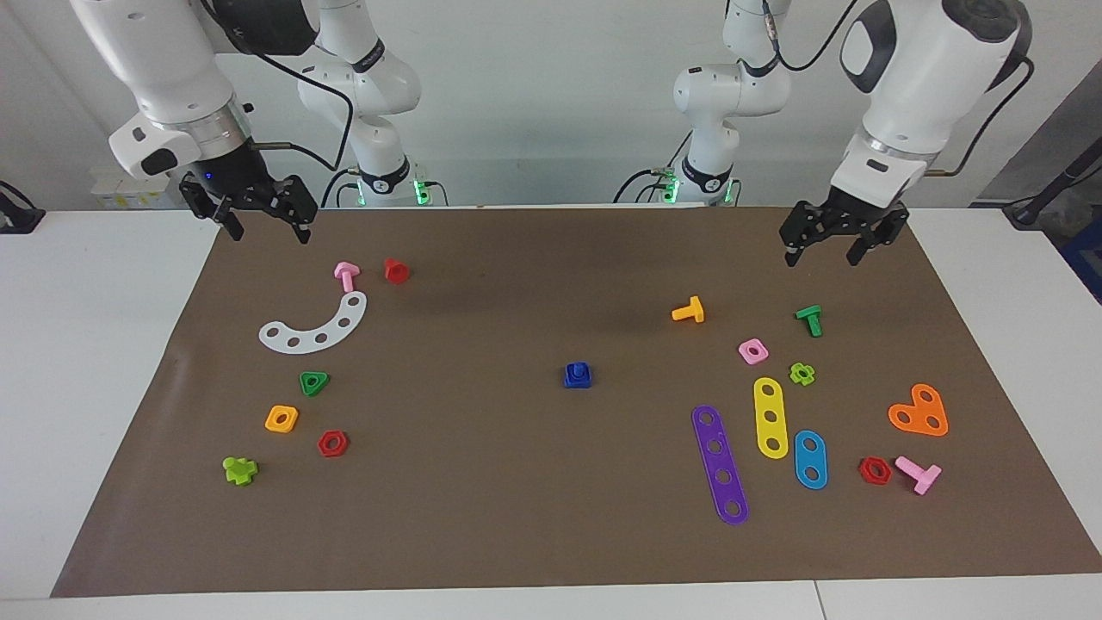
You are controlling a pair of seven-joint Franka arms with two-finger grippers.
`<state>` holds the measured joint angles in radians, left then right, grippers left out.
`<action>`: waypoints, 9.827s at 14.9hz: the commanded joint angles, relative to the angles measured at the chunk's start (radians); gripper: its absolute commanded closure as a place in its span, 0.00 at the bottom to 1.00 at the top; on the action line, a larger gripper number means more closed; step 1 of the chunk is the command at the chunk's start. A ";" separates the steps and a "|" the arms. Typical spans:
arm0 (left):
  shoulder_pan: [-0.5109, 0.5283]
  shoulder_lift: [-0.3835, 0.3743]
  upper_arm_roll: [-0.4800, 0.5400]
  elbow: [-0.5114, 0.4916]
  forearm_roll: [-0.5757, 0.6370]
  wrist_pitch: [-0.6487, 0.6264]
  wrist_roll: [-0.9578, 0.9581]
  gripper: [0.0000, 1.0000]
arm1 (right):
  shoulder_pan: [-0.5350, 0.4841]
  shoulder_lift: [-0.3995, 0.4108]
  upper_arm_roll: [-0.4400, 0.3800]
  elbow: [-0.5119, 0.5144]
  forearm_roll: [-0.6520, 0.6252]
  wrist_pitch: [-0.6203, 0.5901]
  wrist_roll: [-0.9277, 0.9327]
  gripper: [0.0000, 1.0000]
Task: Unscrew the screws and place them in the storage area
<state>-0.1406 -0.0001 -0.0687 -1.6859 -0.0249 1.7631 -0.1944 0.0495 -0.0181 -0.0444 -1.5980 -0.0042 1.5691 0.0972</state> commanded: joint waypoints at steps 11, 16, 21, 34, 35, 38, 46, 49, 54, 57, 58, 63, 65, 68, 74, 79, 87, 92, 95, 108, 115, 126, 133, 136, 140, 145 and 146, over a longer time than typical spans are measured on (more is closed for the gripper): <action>-0.390 0.450 0.018 0.161 0.016 0.303 -0.480 0.03 | -0.008 -0.014 0.008 -0.011 0.018 0.002 0.013 0.00; -0.399 0.511 0.018 0.134 0.068 0.433 -0.482 0.08 | -0.008 -0.014 0.008 -0.011 0.018 0.002 0.013 0.00; -0.418 0.505 0.015 0.045 0.112 0.489 -0.471 0.16 | -0.008 -0.014 0.008 -0.011 0.018 0.002 0.013 0.00; -0.442 0.486 0.012 -0.026 0.111 0.524 -0.428 0.35 | -0.008 -0.014 0.008 -0.011 0.018 0.002 0.013 0.00; -0.442 0.486 0.012 -0.026 0.111 0.524 -0.421 0.36 | -0.007 -0.014 0.008 -0.011 0.018 0.002 0.013 0.00; -0.441 0.486 0.012 -0.026 0.111 0.523 -0.409 0.41 | -0.007 -0.014 0.008 -0.011 0.018 0.002 0.013 0.00; -0.439 0.486 0.012 -0.025 0.109 0.519 -0.407 0.63 | -0.008 -0.014 0.008 -0.011 0.018 0.002 0.013 0.00; -0.438 0.488 0.012 -0.008 0.106 0.506 -0.408 0.63 | -0.008 -0.014 0.008 -0.011 0.018 0.002 0.013 0.00; -0.429 0.505 0.010 0.113 0.085 0.367 -0.408 0.63 | -0.016 -0.017 0.001 -0.010 0.018 -0.009 0.019 0.00; -0.427 0.535 0.010 0.239 0.059 0.215 -0.408 0.62 | -0.020 -0.017 0.001 -0.010 0.017 0.003 0.021 0.00; -0.424 0.538 0.010 0.276 0.057 0.170 -0.407 0.62 | -0.019 -0.017 0.000 -0.011 0.013 0.006 0.021 0.00; -0.346 0.522 0.018 0.282 0.053 0.147 -0.315 0.63 | -0.007 -0.017 0.003 -0.013 0.017 0.031 0.006 0.00; -0.286 0.491 0.015 0.246 0.042 0.142 -0.214 0.63 | 0.027 -0.013 0.011 -0.026 0.032 0.080 0.025 0.00; -0.185 0.404 0.013 0.114 0.016 0.156 -0.026 0.64 | 0.128 0.003 0.011 -0.037 0.032 0.132 0.152 0.00; -0.106 0.290 0.015 -0.205 0.008 0.378 0.194 0.64 | 0.372 0.226 0.012 0.055 0.027 0.290 0.473 0.00; -0.088 0.269 0.015 -0.288 0.008 0.487 0.271 0.20 | 0.493 0.384 0.015 0.090 0.030 0.491 0.556 0.00; -0.016 0.246 0.012 -0.083 -0.001 0.249 0.294 0.00 | 0.569 0.538 0.015 0.089 0.007 0.690 0.546 0.00; 0.064 0.126 0.020 -0.021 -0.009 0.066 0.312 0.00 | 0.605 0.607 0.015 0.079 -0.033 0.815 0.553 0.05; 0.137 0.049 0.023 -0.029 -0.009 -0.020 0.404 0.00 | 0.609 0.610 0.015 0.049 -0.048 0.818 0.544 0.19; 0.151 -0.090 0.026 -0.024 0.005 -0.175 0.190 0.00 | 0.606 0.601 0.015 -0.025 -0.069 0.873 0.530 0.64; 0.164 -0.107 0.024 -0.070 0.005 -0.134 0.207 0.00 | 0.618 0.593 0.014 0.021 -0.095 0.816 0.547 1.00; 0.167 -0.129 0.029 -0.113 0.003 -0.109 0.194 0.00 | 0.299 0.147 0.011 -0.268 0.010 0.583 0.295 1.00; 0.167 -0.129 0.032 -0.113 0.003 -0.111 0.196 0.00 | 0.076 0.108 0.009 -0.509 0.090 0.705 -0.098 1.00; 0.167 -0.129 0.032 -0.113 0.003 -0.111 0.194 0.00 | 0.047 0.148 0.009 -0.563 0.090 0.834 -0.140 1.00; 0.167 -0.129 0.032 -0.113 0.003 -0.111 0.196 0.00 | 0.044 0.211 0.009 -0.563 0.090 0.920 -0.151 1.00; 0.167 -0.129 0.032 -0.113 0.003 -0.111 0.194 0.00 | 0.030 0.225 0.009 -0.563 0.090 0.924 -0.175 1.00; 0.167 -0.129 0.032 -0.112 0.003 -0.111 0.196 0.00 | 0.030 0.227 0.008 -0.563 0.090 0.925 -0.175 1.00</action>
<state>0.0205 -0.0971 -0.0355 -1.7624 -0.0175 1.6354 0.0078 0.1005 0.2098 -0.0481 -2.1553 0.0656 2.4754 -0.0333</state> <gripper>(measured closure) 0.000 0.806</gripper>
